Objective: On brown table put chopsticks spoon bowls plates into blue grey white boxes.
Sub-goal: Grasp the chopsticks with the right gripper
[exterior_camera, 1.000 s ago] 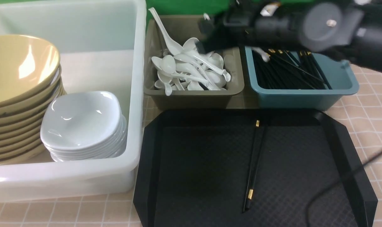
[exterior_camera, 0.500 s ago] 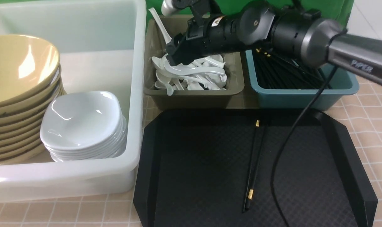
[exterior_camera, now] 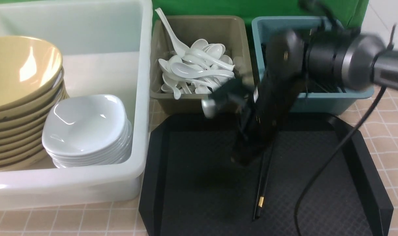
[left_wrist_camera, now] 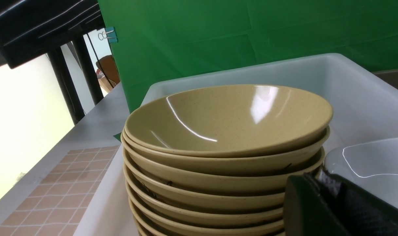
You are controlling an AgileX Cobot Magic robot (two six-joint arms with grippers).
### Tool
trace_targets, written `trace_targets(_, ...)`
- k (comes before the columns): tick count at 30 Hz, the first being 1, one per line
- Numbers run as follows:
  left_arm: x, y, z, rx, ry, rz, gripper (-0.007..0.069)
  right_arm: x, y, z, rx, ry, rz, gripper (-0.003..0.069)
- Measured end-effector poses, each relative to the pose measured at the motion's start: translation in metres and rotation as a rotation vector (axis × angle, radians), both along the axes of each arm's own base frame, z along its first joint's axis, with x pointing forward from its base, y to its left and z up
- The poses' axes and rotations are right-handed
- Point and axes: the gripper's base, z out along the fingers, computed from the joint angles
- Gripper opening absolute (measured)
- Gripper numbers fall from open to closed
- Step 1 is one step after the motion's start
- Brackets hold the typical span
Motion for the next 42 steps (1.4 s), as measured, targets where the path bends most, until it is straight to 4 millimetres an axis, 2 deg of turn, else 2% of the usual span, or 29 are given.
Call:
trace_targets(3, 0.0, 0.0, 0.0, 0.0, 0.0, 0.0, 0.0007, -0.013, -0.003, -0.025, -0.015, 0.006, -0.008, 0.0038)
trace_targets(12, 0.0, 0.0, 0.0, 0.0, 0.001, 0.001, 0.0007, -0.024, -0.02, -0.027, -0.066, 0.036, -0.048, 0.0038)
trace_targets(18, 0.0, 0.0, 0.0, 0.0, 0.003, 0.003, 0.0007, -0.038, -0.036, -0.018, -0.136, 0.061, -0.031, 0.0038)
trace_targets(22, 0.0, 0.0, 0.0, 0.0, 0.004, 0.003, 0.0007, -0.042, -0.053, 0.007, -0.209, 0.023, -0.051, 0.0038)
trace_targets(25, 0.0, 0.0, 0.0, 0.0, 0.004, 0.003, 0.0007, -0.037, -0.069, 0.015, -0.222, 0.008, -0.133, 0.0038)
trace_targets(28, 0.0, 0.0, 0.0, 0.0, 0.004, 0.003, 0.0007, -0.029, -0.077, 0.016, -0.201, -0.035, -0.194, 0.0043)
trace_targets(31, 0.0, 0.0, 0.0, -0.001, 0.0, 0.001, 0.0007, -0.008, -0.085, 0.008, -0.124, -0.12, -0.354, 0.0088)
trace_targets(33, -0.001, 0.0, 0.0, -0.001, -0.003, 0.001, 0.0007, -0.003, -0.086, 0.004, -0.1, -0.135, -0.41, 0.0116)
trace_targets(34, -0.001, 0.0, 0.0, -0.001, -0.003, 0.001, 0.0007, 0.002, -0.088, 0.001, -0.074, -0.137, -0.474, 0.0167)
trace_targets(38, -0.001, 0.0, 0.0, -0.001, -0.003, 0.001, 0.0007, 0.0, -0.079, -0.002, -0.034, -0.11, -0.517, 0.0286)
trace_targets(42, -0.001, 0.0, 0.0, -0.001, -0.003, 0.001, 0.0007, -0.008, -0.059, -0.003, -0.027, -0.109, -0.444, 0.0375)
